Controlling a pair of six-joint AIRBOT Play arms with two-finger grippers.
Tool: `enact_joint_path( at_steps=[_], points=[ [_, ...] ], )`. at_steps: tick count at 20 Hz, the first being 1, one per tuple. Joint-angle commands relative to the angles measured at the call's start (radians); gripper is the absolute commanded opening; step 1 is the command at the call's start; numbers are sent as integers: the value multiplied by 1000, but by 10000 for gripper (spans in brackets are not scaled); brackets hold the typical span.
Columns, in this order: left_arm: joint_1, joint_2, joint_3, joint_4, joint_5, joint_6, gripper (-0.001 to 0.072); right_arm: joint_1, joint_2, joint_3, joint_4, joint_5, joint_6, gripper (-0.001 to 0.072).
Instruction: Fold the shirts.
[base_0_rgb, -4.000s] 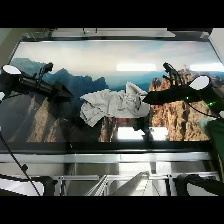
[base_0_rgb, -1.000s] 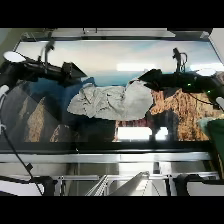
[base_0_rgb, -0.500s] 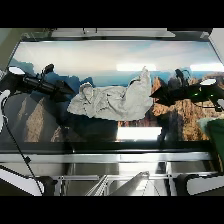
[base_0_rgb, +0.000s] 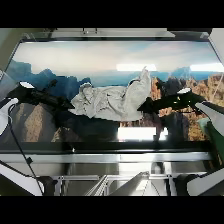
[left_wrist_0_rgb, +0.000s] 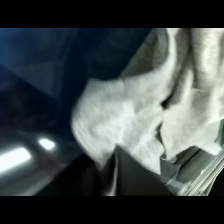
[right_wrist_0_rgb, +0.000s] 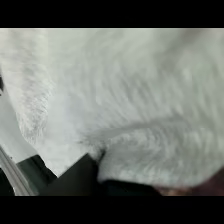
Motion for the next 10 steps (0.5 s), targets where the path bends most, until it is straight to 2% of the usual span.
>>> enact_joint_path(
  at_steps=[1, 3, 5, 8, 10],
  points=[
    [-71, -32, 70, -30, -94, 12, 19, 43, 0, -1, 98, 38, -38, 16],
    [-92, -10, 107, -38, -207, 14, 19, 40, 48, -1, 117, 98, -64, 15],
    [-95, 69, 108, -190, -275, 48, 19, 28, 161, -1, 118, 157, -63, 15],
    [-95, 248, 108, -564, -396, 83, 18, -8, 435, 0, 186, 276, -50, 15],
    [-96, 400, 108, -940, -526, 135, 17, -36, 682, 7, 319, 297, -57, 16]
  ],
)
